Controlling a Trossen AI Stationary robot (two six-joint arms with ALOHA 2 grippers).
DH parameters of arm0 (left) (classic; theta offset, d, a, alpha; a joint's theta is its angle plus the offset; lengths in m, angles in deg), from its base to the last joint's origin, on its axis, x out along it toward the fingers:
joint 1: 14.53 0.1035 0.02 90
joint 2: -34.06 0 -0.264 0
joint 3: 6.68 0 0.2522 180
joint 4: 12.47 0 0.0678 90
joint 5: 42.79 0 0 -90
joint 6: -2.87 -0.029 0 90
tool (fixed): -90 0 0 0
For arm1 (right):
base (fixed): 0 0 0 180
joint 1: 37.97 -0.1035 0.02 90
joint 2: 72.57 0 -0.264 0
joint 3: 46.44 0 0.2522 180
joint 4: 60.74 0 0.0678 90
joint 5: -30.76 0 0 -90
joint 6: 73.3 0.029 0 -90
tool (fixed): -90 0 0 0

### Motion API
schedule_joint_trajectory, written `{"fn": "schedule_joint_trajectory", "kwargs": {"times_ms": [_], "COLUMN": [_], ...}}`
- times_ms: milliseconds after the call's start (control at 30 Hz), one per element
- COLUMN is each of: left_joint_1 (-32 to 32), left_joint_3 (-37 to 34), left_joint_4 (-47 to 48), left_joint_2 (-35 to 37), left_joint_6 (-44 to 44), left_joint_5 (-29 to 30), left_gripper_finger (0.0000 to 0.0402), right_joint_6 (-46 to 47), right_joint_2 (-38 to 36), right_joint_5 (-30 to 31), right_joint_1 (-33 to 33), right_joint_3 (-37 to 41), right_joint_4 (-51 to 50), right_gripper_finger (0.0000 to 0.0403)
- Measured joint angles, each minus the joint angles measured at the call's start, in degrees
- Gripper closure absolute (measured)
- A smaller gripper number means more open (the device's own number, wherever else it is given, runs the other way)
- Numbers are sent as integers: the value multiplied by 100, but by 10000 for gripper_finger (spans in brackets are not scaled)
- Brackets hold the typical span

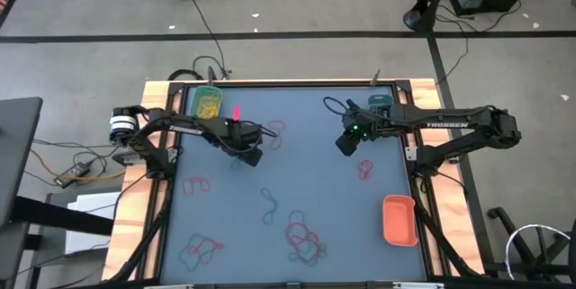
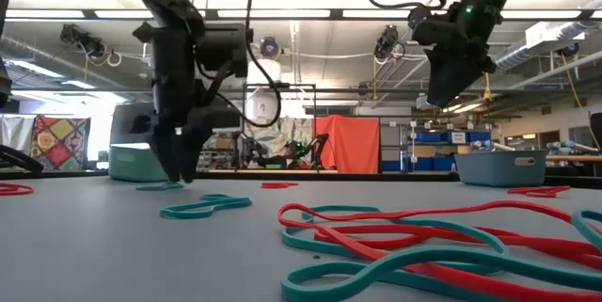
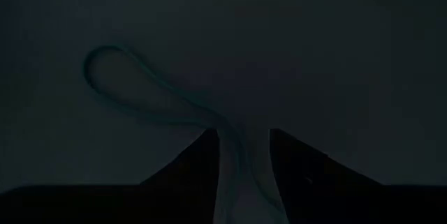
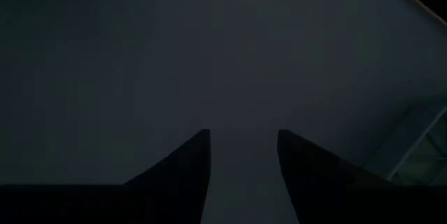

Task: Sort rubber bands into baskets
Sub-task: Put the blue rubber band into the blue bin

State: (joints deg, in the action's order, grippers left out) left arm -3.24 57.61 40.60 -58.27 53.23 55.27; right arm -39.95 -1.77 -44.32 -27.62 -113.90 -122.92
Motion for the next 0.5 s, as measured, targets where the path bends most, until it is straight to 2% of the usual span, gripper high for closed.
{"fn": "schedule_joint_trajectory", "kwargs": {"times_ms": [333, 400, 500], "left_joint_1": [2, 11, 6], "left_joint_3": [-587, -649, -651], "left_joint_4": [-670, -742, -803], "left_joint_2": [42, 48, 42], "left_joint_6": [94, 97, 89], "left_joint_5": [-125, -248, -299], "left_gripper_finger": [278, 295, 346], "right_joint_6": [116, 141, 207], "right_joint_2": [0, 0, 2], "right_joint_5": [24, 21, -2], "right_joint_1": [45, 72, 107], "right_joint_3": [0, 0, 0], "right_joint_4": [35, 54, 133], "right_gripper_finger": [225, 225, 225]}}
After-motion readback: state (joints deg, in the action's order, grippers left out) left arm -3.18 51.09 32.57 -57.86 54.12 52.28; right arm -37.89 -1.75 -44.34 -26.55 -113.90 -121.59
